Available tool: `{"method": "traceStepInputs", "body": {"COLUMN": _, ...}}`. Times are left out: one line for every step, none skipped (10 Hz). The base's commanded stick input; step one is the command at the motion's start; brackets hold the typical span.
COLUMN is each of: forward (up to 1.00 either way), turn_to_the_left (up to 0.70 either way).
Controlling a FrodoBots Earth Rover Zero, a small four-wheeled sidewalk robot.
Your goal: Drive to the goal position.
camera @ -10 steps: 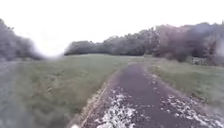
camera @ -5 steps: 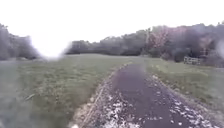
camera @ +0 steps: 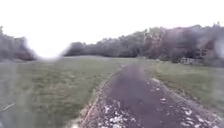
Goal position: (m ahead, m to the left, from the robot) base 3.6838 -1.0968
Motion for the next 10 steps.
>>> {"method": "traceStepInputs", "body": {"forward": 0.7, "turn_to_the_left": 0.0}}
{"method": "traceStepInputs", "body": {"forward": 0.7, "turn_to_the_left": -0.06}}
{"method": "traceStepInputs", "body": {"forward": 0.7, "turn_to_the_left": -0.14}}
{"method": "traceStepInputs", "body": {"forward": 0.7, "turn_to_the_left": -0.14}}
{"method": "traceStepInputs", "body": {"forward": 0.7, "turn_to_the_left": -0.14}}
{"method": "traceStepInputs", "body": {"forward": 0.7, "turn_to_the_left": -0.14}}
{"method": "traceStepInputs", "body": {"forward": 0.7, "turn_to_the_left": -0.14}}
{"method": "traceStepInputs", "body": {"forward": 0.7, "turn_to_the_left": -0.14}}
{"method": "traceStepInputs", "body": {"forward": 0.7, "turn_to_the_left": -0.14}}
{"method": "traceStepInputs", "body": {"forward": 0.7, "turn_to_the_left": -0.14}}
